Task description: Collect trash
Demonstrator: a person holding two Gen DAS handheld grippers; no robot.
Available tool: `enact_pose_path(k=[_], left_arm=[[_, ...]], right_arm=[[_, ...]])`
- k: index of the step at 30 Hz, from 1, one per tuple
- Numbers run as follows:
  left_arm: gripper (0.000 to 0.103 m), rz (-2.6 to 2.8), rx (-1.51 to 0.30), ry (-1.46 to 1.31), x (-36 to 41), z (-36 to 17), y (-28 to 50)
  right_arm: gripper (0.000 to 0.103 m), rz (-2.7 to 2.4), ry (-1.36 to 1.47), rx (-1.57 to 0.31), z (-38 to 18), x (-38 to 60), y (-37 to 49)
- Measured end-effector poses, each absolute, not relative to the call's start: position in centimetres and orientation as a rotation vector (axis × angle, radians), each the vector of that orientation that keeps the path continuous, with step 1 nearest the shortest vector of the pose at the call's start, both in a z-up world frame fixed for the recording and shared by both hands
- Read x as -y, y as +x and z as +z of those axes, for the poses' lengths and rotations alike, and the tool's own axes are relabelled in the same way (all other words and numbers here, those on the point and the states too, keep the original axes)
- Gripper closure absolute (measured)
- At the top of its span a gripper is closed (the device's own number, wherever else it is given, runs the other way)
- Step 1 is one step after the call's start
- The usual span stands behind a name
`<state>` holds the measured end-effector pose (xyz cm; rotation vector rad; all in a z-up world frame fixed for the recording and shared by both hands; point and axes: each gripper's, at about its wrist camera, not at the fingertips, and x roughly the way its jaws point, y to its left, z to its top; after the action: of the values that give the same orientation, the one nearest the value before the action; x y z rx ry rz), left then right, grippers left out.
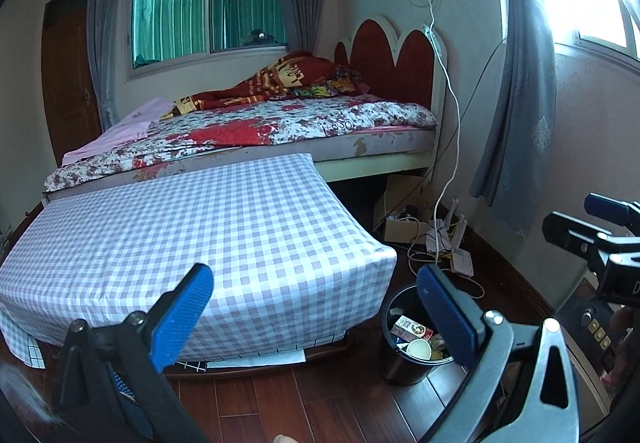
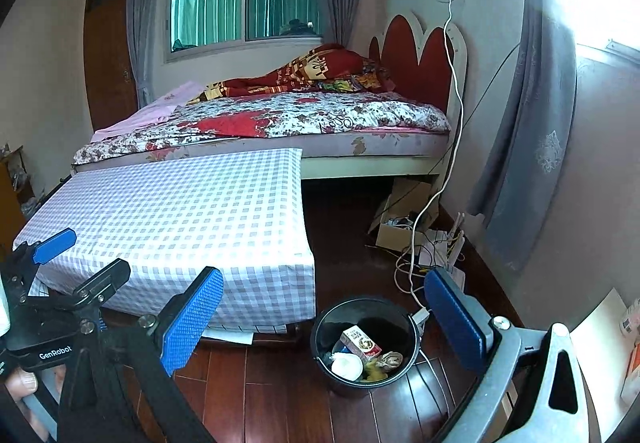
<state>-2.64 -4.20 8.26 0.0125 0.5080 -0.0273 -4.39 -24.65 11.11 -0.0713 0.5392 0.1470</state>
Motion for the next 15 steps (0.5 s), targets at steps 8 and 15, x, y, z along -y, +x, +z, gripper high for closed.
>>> enact_pose_path(k=[8,15], left_arm=[[0.001,-0.030,-0.506,0.018,4.29,8.43,-2.83],[0.001,-0.030,-0.504,0.020,4.62,8.58,-2.86]], right_arm=[[0.001,0.149,-0.070,-0.535,11.26,24.52,-4.65],[0.001,0.146,-0.071,-0.534,11.22,24.60,-4.47]])
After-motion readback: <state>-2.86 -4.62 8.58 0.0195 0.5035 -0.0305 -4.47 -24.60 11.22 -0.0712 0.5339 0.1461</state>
